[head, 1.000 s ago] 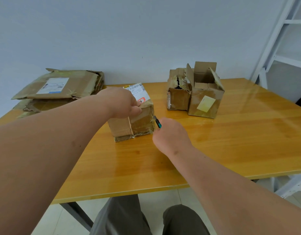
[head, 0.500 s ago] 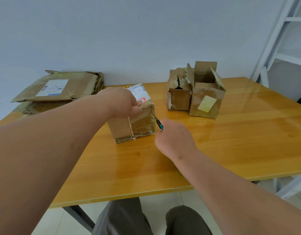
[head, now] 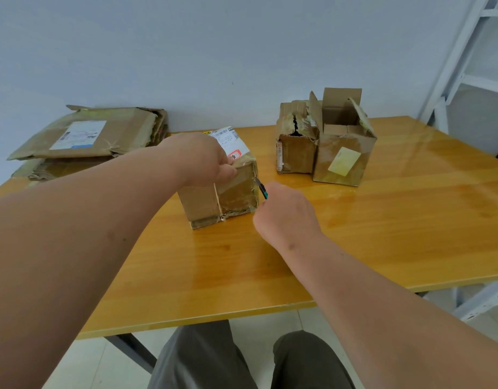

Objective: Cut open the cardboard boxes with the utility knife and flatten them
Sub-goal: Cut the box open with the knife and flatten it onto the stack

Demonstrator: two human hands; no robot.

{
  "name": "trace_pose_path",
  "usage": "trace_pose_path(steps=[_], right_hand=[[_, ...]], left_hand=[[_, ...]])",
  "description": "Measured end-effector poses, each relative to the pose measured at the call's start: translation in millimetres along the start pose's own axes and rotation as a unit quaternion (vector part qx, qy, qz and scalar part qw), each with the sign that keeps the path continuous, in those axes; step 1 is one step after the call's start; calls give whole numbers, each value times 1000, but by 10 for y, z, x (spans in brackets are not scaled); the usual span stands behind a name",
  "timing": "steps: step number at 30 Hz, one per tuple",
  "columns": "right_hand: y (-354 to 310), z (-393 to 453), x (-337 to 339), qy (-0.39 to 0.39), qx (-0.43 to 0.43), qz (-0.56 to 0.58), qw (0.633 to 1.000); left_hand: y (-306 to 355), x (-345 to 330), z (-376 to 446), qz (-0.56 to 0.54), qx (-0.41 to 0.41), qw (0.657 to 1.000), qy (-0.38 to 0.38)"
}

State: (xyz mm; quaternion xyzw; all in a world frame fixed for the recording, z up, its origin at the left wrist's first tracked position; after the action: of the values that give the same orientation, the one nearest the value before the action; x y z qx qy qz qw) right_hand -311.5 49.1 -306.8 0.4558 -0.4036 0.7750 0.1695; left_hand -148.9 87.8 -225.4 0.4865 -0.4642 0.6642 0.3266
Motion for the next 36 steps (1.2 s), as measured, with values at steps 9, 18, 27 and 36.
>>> trace_pose_path(steps=[9,18,27,36], right_hand=[[28,2,24,-51,-13,-21,998],[17,-8,11,-64,6,-69,996],[-1,16,-37,-83,-69,9,994],[-100,80,11,-87,-128,141,978]], left_hand=[[93,31,-13,27,9,1000,12],[43,23,-1,5,4,1000,6],[53,10,13,11,10,1000,-3],[33,10,58,18,1,1000,5]])
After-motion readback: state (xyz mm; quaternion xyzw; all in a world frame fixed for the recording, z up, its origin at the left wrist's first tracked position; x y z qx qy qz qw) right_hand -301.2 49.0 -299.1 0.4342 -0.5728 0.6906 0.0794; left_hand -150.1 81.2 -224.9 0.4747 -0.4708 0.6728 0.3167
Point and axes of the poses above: each hand's wrist, its own z-axis towards the middle knuckle, its own x-axis out of the back of the hand, y = z × x, the point moved 1 cm from there along z, towards the middle knuckle, and after that the axes turned 4 degrees about x, right-handed, at the moved point
